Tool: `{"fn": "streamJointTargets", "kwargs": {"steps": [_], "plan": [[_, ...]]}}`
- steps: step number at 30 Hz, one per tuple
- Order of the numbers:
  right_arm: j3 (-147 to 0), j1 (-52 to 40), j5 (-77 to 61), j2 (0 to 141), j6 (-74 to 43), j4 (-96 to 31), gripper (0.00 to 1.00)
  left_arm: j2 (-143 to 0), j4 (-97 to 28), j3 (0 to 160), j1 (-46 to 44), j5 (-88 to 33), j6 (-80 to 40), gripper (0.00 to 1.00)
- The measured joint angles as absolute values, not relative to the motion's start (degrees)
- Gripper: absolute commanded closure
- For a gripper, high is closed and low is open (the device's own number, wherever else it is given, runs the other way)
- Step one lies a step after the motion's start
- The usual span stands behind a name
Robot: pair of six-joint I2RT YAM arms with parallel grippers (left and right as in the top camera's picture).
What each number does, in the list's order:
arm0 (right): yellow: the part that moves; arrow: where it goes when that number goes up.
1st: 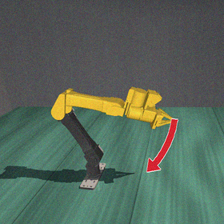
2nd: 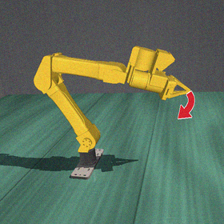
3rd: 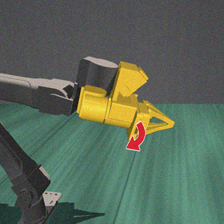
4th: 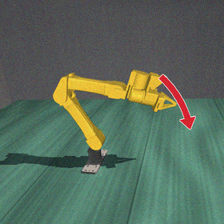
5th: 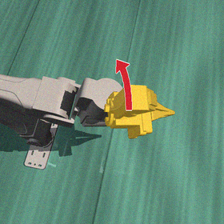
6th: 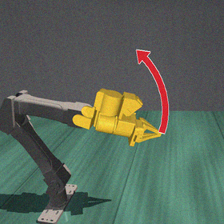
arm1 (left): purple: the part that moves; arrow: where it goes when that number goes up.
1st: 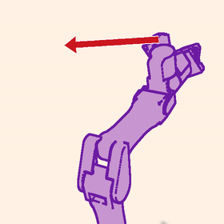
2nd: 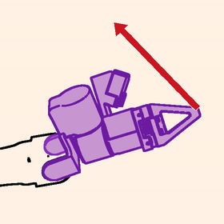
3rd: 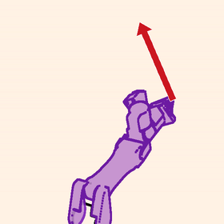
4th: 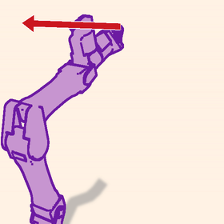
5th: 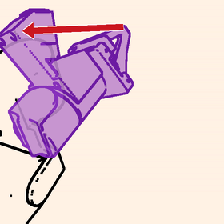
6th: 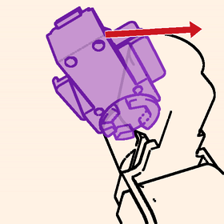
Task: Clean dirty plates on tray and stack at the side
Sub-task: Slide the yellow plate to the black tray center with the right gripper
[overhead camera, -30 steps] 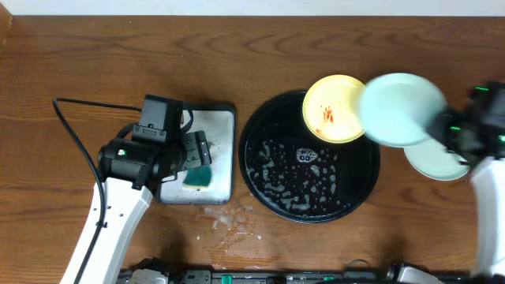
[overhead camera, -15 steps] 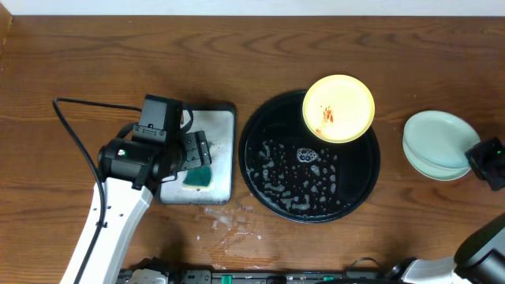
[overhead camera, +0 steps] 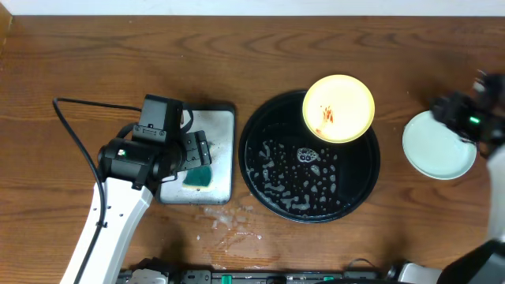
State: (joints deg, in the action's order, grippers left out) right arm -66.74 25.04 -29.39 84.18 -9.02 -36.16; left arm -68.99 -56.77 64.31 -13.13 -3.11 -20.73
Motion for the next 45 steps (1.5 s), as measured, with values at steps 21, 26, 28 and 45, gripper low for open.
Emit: {"fn": "streamJointTargets", "kwargs": {"steps": [21, 26, 28, 45], "plan": [[-66.81, -0.64, 0.19, 108.40, 2.68, -17.80, 0.75, -68.99, -56.77, 64.31, -13.13, -3.14, -20.73, 0.16], [-66.78, -0.67, -1.37, 109.23, 2.50, -18.98, 0.99, -68.99, -56.75, 64.31, -13.13, -3.11, -20.73, 0.16], [-67.13, -0.60, -1.93, 108.99, 2.09, -20.01, 0.99, -68.99, -56.77, 64.31, -13.13, -3.11, -20.73, 0.16], [-66.74, -5.74, -8.45, 96.25, -8.73, -52.34, 0.99, -68.99, -56.75, 64.31, -13.13, -3.11, -20.73, 0.16]]}}
